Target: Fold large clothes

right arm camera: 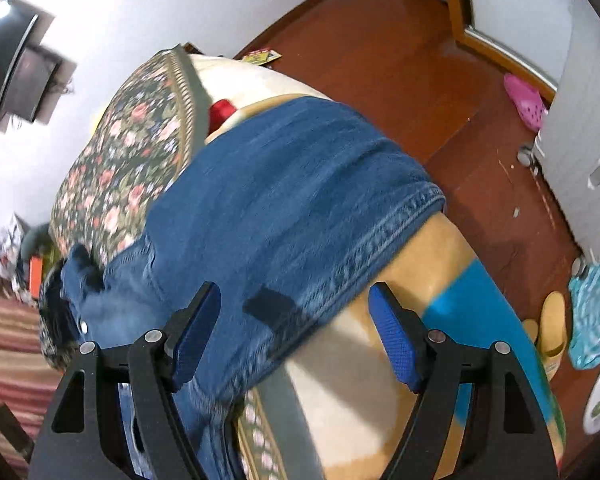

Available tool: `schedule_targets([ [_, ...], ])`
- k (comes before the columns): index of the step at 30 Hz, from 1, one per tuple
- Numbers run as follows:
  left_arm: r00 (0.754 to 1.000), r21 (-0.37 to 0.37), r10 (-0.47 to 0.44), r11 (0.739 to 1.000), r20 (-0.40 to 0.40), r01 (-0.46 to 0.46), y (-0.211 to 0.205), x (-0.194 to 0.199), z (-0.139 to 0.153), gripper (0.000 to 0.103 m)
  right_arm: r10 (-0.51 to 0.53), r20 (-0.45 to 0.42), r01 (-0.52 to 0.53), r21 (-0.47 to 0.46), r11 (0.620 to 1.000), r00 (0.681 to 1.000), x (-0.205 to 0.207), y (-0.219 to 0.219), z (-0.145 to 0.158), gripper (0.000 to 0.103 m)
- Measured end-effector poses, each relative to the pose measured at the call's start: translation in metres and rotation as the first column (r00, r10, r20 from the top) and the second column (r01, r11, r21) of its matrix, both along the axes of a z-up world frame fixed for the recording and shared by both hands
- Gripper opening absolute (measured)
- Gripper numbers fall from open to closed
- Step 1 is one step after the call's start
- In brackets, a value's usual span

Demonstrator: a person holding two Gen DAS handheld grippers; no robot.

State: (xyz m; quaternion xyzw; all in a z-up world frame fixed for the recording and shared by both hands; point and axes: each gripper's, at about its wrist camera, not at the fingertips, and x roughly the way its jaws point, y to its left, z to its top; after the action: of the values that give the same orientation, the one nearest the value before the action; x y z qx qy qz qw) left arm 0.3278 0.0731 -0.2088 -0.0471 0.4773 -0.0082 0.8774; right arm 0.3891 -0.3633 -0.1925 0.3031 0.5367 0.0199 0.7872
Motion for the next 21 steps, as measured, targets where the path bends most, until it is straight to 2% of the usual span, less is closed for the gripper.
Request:
schedule_targets([
  [6, 0.999, -0.018, 0.032, 0.999, -0.039, -0.032, 0.007, 0.006, -0.012, 0.082, -0.047, 0.012, 0.047, -0.035, 0.998, 0.999, 0.02, -0.008, -0.016, 0.076],
  [9, 0.999, -0.022, 0.029, 0.999, -0.038, -0.029, 0.007, 0.005, -0.012, 0.082, -0.077, 0.011, 0.077, -0.043, 0.996, 0.997, 0.028, -0.011, -0.018, 0.073],
  [11, 0.999, -0.023, 0.025, 0.999, -0.032, -0.026, 0.007, 0.003, -0.01, 0.082, -0.093, 0.013, 0.094, -0.073, 0.993, 0.996, 0.032, -0.012, -0.015, 0.065],
  [13, 0.999, -0.023, 0.02, 1.0, -0.028, -0.021, 0.007, 0.0, -0.009, 0.082, -0.099, 0.019, 0.101, -0.099, 0.99, 0.995, 0.034, -0.013, -0.013, 0.045],
  [14, 0.999, -0.021, 0.019, 1.0, -0.027, -0.02, 0.006, -0.001, -0.009, 0.082, -0.098, 0.023, 0.1, -0.109, 0.989, 0.995, 0.035, -0.014, -0.011, 0.039],
  [15, 0.999, -0.019, 0.018, 1.0, -0.026, -0.019, 0.006, -0.002, -0.008, 0.082, -0.096, 0.027, 0.099, -0.12, 0.988, 0.995, 0.035, -0.015, -0.008, 0.024],
  [16, 1.0, -0.015, 0.017, 1.0, -0.026, -0.018, 0.006, -0.004, -0.008, 0.082, -0.092, 0.031, 0.095, -0.126, 0.987, 0.995, 0.034, -0.017, -0.005, 0.015],
  [21, 1.0, -0.018, 0.018, 1.0, -0.02, -0.018, 0.01, -0.015, -0.007, 0.082, -0.055, 0.108, 0.073, -0.163, 0.984, 0.993, 0.028, -0.01, 0.024, 0.012],
])
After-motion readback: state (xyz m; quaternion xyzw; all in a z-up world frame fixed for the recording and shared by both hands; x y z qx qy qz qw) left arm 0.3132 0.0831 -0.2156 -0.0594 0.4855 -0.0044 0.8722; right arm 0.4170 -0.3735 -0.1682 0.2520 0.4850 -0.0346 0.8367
